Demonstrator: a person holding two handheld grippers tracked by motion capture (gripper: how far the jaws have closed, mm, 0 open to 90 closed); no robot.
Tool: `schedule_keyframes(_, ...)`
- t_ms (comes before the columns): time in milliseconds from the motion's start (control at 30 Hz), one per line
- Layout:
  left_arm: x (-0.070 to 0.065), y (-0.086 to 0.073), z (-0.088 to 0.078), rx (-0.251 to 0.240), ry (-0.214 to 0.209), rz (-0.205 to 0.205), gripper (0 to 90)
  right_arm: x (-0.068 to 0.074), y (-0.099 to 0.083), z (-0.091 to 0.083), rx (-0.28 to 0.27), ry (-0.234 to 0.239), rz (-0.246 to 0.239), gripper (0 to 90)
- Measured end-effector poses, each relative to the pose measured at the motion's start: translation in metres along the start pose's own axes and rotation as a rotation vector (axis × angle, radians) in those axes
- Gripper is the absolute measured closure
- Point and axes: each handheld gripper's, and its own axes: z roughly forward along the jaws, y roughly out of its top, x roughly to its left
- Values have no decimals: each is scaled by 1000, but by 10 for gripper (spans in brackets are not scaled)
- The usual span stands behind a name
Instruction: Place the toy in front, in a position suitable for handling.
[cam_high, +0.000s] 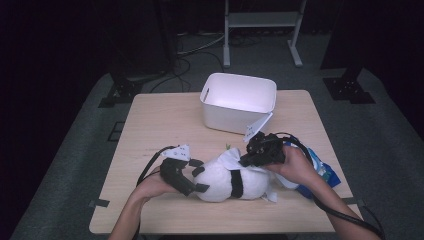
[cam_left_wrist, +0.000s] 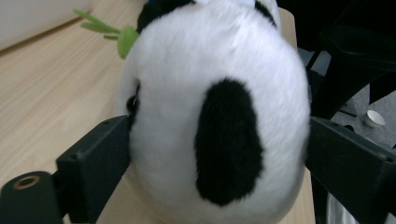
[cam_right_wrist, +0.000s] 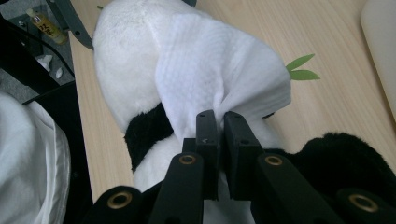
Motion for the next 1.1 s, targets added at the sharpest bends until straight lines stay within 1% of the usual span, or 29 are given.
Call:
schedule_keyframes(100,3,-4,1,4,-11,-8,36,-1,-2,-1,-1,-3,-1,843)
schedule_keyframes(167,5,-8,4,7,-24,-21,22,-3,-6,-2,-11,-5,9,844)
schedule_keyframes(300,7,-9,6,-7,-40,-24,29,-6,-12,-4,-26,3,24,843)
schedule_keyframes(367,8,-9,5,-23,-50,-13,96,-7,-13,-4,-30,4,27,844)
schedule_keyframes(433,9,-9,5,-31,-49,-20,176,-7,-14,-5,-36,3,40,843)
schedule_keyframes(467,10,-8,3,-45,-49,-21,176,-7,-14,-5,-36,3,40,843)
schedule_keyframes(500,10,-7,0,-59,-45,-14,252,-7,-14,-6,-50,9,37,843)
schedule_keyframes(533,10,-7,0,-59,-45,-14,277,-7,-14,-6,-56,13,36,844)
schedule_keyframes(567,10,-6,-1,-60,-38,-14,277,-7,-14,-6,-56,13,36,844)
schedule_keyframes(600,9,-4,-3,-63,-36,-11,310,-7,-12,-7,-68,14,30,844)
schedule_keyframes(633,7,0,-7,-65,-31,-2,318,-7,-11,-8,-78,20,36,844)
schedule_keyframes(667,7,0,-7,-65,-31,-2,320,-7,-9,-8,-84,30,33,844)
schedule_keyframes(700,5,3,-8,-59,-26,6,322,-7,-8,-8,-91,38,33,844)
schedule_keyframes(733,3,8,-12,-75,-18,24,325,-6,-6,-7,-91,44,33,844)
schedule_keyframes(800,0,14,-17,-91,-17,33,333,-5,-1,-6,-101,60,22,844)
schedule_keyframes(867,-2,21,-22,-77,-1,56,337,-2,5,-4,-96,61,4,845)
schedule_keyframes(900,-2,23,-25,-70,7,61,337,0,7,-3,-98,56,-2,845)
schedule_keyframes(1000,-5,29,-36,-74,21,74,341,0,10,-4,-113,64,0,845)
schedule_keyframes(1033,-5,29,-36,-74,21,74,342,0,10,-4,-113,64,0,845)
schedule_keyframes(1067,-8,35,-43,-77,33,92,343,1,13,-5,-121,68,-4,845)
schedule_keyframes(1100,-8,35,-43,-77,33,92,343,1,13,-5,-121,68,-4,845)
